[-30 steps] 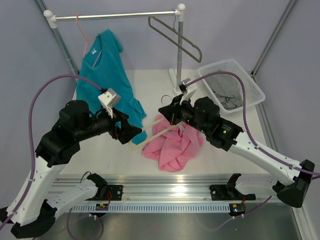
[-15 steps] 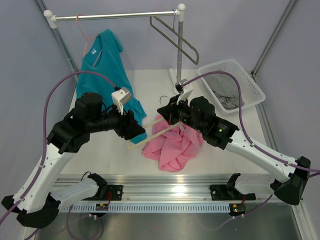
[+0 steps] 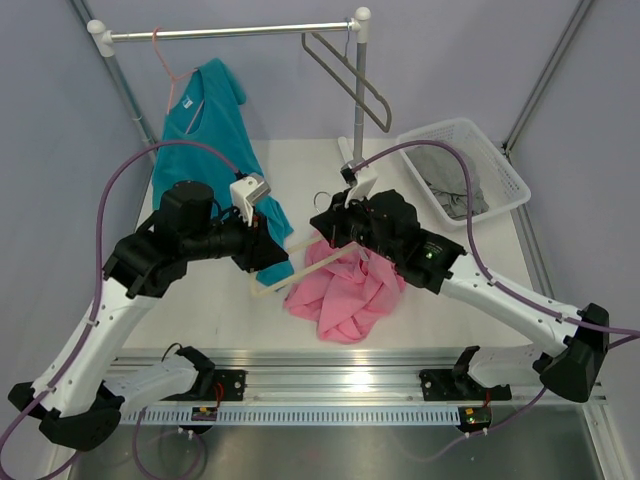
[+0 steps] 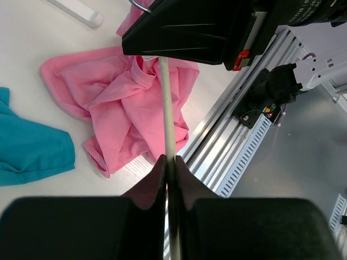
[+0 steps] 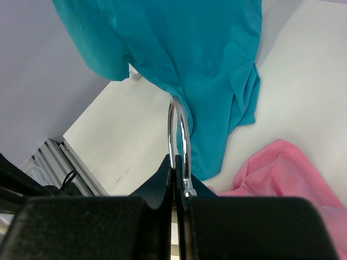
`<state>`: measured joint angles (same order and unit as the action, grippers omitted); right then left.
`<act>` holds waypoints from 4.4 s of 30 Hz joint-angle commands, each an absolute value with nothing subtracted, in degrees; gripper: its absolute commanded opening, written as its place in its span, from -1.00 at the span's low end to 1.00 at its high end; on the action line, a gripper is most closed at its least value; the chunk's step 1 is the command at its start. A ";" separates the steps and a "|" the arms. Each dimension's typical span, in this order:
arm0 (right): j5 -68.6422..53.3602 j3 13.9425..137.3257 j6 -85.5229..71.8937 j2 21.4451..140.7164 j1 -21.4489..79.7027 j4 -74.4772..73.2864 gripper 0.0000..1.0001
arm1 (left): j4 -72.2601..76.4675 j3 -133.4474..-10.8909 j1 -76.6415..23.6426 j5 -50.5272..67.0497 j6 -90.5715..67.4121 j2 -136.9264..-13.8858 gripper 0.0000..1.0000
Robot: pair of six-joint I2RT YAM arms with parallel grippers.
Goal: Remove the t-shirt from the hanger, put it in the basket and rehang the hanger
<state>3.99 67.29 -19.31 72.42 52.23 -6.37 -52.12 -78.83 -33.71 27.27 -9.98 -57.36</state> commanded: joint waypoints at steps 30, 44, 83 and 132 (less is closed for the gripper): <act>0.09 57.93 -17.06 60.91 52.12 -3.77 0.99 | -49.65 -75.59 -34.19 17.84 -13.18 -45.71 -1.00; 2.81 48.78 -15.12 59.85 52.12 1.39 0.73 | -52.29 -75.85 -34.10 15.99 -14.68 -42.19 -1.00; 13.18 56.43 -24.79 66.19 37.26 -11.95 0.52 | -49.04 -75.50 -34.10 -7.28 -15.47 -35.85 -1.00; -51.95 79.45 -1.14 75.15 48.60 -10.19 -0.56 | -45.53 -64.25 -34.10 38.41 -12.74 -30.67 -1.00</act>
